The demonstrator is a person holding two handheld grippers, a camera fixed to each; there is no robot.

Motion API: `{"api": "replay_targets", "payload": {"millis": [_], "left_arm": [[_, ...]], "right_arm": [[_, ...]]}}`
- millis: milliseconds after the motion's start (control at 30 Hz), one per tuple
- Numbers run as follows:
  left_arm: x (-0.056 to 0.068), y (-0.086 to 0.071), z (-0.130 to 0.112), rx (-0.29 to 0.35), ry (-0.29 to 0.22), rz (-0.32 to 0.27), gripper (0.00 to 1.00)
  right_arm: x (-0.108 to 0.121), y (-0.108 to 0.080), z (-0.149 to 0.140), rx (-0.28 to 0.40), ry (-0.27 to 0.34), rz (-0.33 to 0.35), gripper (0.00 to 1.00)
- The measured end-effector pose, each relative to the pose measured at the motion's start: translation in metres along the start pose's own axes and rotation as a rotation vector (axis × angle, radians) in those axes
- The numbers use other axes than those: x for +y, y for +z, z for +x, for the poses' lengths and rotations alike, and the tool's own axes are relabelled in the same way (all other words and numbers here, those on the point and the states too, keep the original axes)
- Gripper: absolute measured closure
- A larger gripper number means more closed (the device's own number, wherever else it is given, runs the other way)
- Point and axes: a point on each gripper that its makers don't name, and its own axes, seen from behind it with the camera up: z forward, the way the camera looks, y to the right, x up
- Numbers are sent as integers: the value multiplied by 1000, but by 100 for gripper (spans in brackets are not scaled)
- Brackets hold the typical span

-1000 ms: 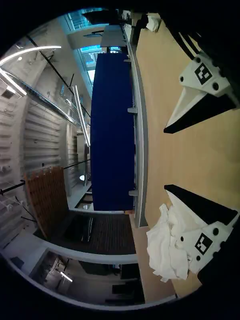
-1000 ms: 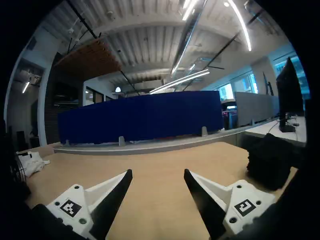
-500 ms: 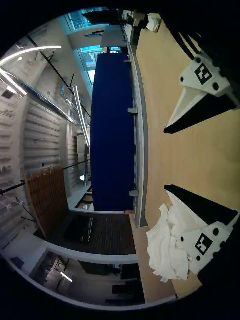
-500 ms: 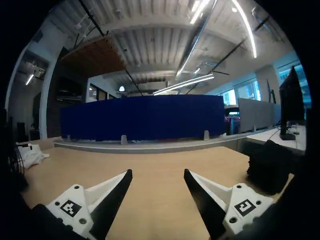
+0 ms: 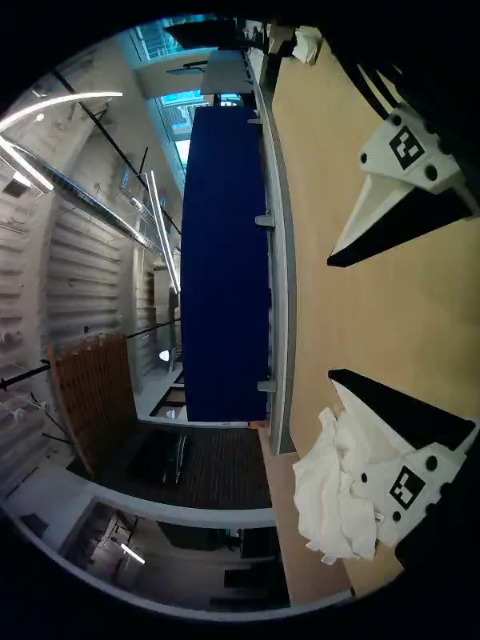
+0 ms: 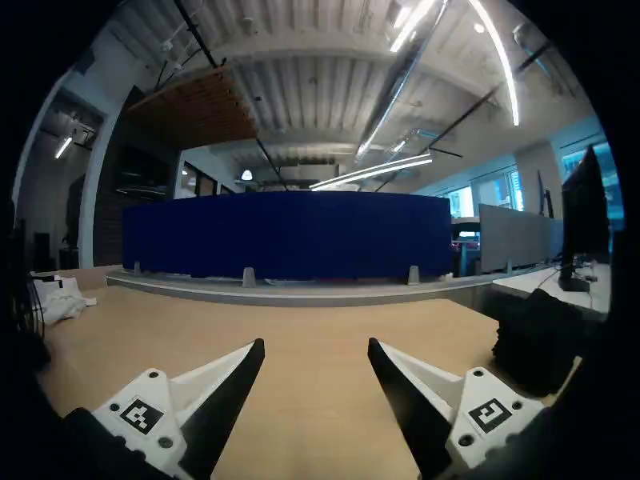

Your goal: Fold towel

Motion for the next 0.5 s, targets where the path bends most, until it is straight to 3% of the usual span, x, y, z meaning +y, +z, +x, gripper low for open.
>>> {"api": "replay_targets", "payload": {"millis": [500], "left_arm": [[0, 0, 0, 0, 0, 0, 5]], "right_arm": [[1, -2, 0, -1, 0, 0, 0]]}}
